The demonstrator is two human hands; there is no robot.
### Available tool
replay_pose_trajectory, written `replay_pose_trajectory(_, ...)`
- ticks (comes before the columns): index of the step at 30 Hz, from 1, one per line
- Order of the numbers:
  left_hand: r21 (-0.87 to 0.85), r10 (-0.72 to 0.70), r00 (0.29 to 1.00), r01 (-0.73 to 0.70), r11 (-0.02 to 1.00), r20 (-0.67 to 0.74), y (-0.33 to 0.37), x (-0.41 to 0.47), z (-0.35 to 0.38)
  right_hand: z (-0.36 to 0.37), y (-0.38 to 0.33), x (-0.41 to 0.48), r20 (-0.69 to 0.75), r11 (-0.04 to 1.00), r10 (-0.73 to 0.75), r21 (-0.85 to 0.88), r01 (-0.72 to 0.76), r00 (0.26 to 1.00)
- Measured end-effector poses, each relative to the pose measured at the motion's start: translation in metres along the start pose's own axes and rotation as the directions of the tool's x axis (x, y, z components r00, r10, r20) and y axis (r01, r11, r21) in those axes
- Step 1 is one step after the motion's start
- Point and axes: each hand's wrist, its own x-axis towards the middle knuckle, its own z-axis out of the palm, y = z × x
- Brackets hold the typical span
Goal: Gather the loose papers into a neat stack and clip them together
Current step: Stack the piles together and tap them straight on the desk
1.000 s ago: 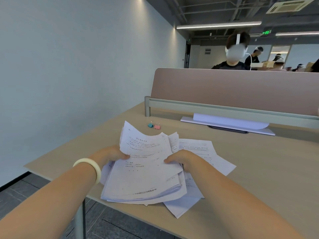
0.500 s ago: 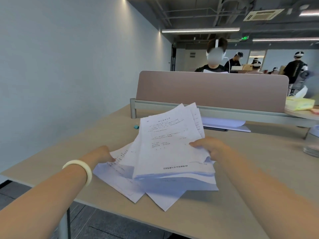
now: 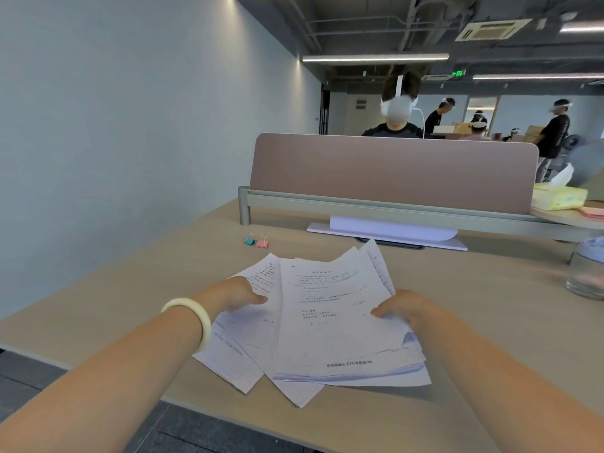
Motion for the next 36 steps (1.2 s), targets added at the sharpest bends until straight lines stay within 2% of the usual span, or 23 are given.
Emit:
replay_pose_trajectory(2, 0.048, -0.012, 1.000, 0.011, 0.999, 0.023, 0.003, 0.004, 0.002, 0.003, 0.002, -0.001, 0.013, 0.999, 0.006, 0.050, -0.006, 1.000)
replay_pose_trajectory(3, 0.018, -0.005, 0.999, 0.004, 1.000, 0.042, 0.006, 0.006, 0.004, 0.004, 0.004, 0.002, -0.001, 0.999, 0.002, 0.036, -0.002, 1.000)
replay_pose_trajectory(7, -0.059, -0.007, 0.996, 0.013, 0.998, 0.091, 0.017, 0.001, 0.009, 0.008, 0.010, 0.011, -0.110, 0.987, -0.051, -0.155, 0.034, 0.993)
replay_pose_trajectory(9, -0.059, -0.005, 0.995, 0.011, 0.998, 0.097, 0.023, -0.001, 0.011, 0.009, 0.012, 0.011, -0.105, 0.950, -0.052, -0.311, 0.017, 0.993)
replay_pose_trajectory(11, -0.080, 0.012, 0.993, -0.003, 0.997, 0.115, 0.030, -0.002, 0.014, 0.007, 0.011, 0.010, -0.081, 0.928, -0.030, -0.372, -0.002, 0.996)
replay_pose_trajectory(15, 0.014, 0.072, 0.995, -0.073, 0.997, 0.063, 0.046, -0.008, 0.015, 0.001, 0.003, 0.004, -0.059, 0.967, -0.024, -0.254, 0.008, 0.998)
replay_pose_trajectory(17, -0.031, 0.080, 0.994, -0.078, 0.996, 0.073, 0.050, -0.009, 0.012, -0.005, 0.006, 0.004, -0.023, 0.978, 0.005, -0.209, -0.010, 1.000)
replay_pose_trajectory(21, -0.311, 0.041, 0.972, 0.033, 0.950, 0.230, 0.051, -0.006, 0.004, -0.021, 0.026, 0.023, -0.001, 0.988, 0.022, -0.152, -0.022, 1.000)
replay_pose_trajectory(23, -0.445, 0.100, 0.938, 0.062, 0.893, 0.332, 0.056, -0.013, 0.006, -0.027, 0.034, 0.032, 0.025, 0.986, 0.005, -0.167, -0.001, 1.000)
replay_pose_trajectory(26, -0.435, 0.188, 0.861, 0.042, 0.899, 0.473, 0.059, -0.018, 0.018, -0.033, 0.035, 0.018, 0.034, 0.972, -0.032, -0.232, 0.039, 0.999)
replay_pose_trajectory(28, -0.476, 0.224, 0.829, 0.056, 0.878, 0.512, 0.060, -0.020, 0.023, -0.039, 0.036, 0.011, 0.045, 0.972, -0.060, -0.224, 0.069, 0.997)
replay_pose_trajectory(31, -0.550, 0.256, 0.845, 0.053, 0.834, 0.470, 0.068, -0.023, 0.027, -0.047, 0.040, 0.002, 0.086, 0.972, -0.072, -0.218, 0.089, 0.994)
replay_pose_trajectory(33, -0.543, 0.283, 0.859, -0.008, 0.840, 0.426, 0.075, -0.024, 0.034, -0.053, 0.042, -0.001, 0.116, 0.972, -0.082, -0.211, 0.105, 0.990)
replay_pose_trajectory(36, -0.563, 0.363, 0.856, -0.106, 0.820, 0.369, 0.084, -0.031, 0.044, -0.064, 0.046, -0.007, 0.090, 0.977, -0.107, -0.175, 0.122, 0.990)
